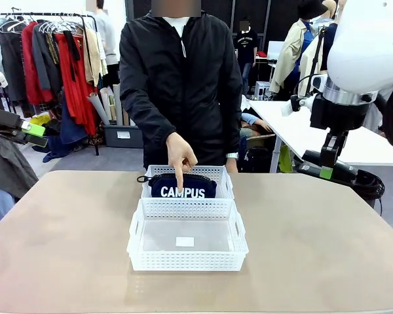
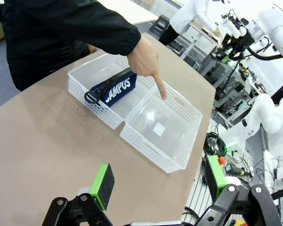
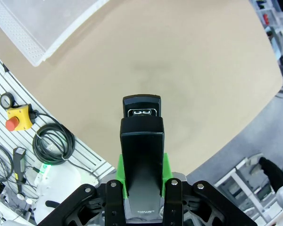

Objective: Distribute items into two baskets.
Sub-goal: Place the picked Stapler into the Organizing basket as instructed by the person.

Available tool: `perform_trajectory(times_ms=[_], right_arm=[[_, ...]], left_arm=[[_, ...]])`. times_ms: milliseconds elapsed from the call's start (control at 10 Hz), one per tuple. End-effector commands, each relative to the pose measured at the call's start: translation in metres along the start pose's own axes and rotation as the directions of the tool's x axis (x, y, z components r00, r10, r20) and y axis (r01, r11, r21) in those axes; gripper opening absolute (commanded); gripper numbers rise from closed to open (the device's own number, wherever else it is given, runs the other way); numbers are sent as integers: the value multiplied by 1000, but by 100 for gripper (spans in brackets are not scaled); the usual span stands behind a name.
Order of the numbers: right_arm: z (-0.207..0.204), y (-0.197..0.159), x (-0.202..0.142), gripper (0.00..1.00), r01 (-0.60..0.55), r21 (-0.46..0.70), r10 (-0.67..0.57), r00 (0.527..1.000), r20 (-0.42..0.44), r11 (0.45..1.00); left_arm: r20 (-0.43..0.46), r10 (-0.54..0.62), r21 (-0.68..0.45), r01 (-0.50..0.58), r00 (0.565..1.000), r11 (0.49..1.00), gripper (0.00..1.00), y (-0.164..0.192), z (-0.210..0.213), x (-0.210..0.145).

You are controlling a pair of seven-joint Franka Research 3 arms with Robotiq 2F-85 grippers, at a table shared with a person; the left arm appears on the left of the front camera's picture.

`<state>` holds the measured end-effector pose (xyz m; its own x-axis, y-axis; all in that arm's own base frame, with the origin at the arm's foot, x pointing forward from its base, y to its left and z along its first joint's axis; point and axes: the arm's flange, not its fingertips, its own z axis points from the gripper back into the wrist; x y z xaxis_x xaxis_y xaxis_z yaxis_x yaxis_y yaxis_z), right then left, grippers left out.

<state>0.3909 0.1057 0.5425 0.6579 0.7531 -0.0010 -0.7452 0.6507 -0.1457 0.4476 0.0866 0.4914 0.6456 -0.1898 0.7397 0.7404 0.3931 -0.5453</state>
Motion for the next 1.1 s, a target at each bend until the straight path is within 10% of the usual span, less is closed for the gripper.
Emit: perform_trajectory(times_ms=[0, 1000], right_arm=[[-1, -1, -2, 0, 4, 0, -4, 1000, 2, 1000], [-34, 43, 57, 0, -97, -9, 96, 993, -66, 995]], left_arm=[[1, -1, 2, 1, 1000, 1000, 100, -2, 1, -1], [1, -1, 2, 1, 1000, 1000, 100, -2, 1, -1]])
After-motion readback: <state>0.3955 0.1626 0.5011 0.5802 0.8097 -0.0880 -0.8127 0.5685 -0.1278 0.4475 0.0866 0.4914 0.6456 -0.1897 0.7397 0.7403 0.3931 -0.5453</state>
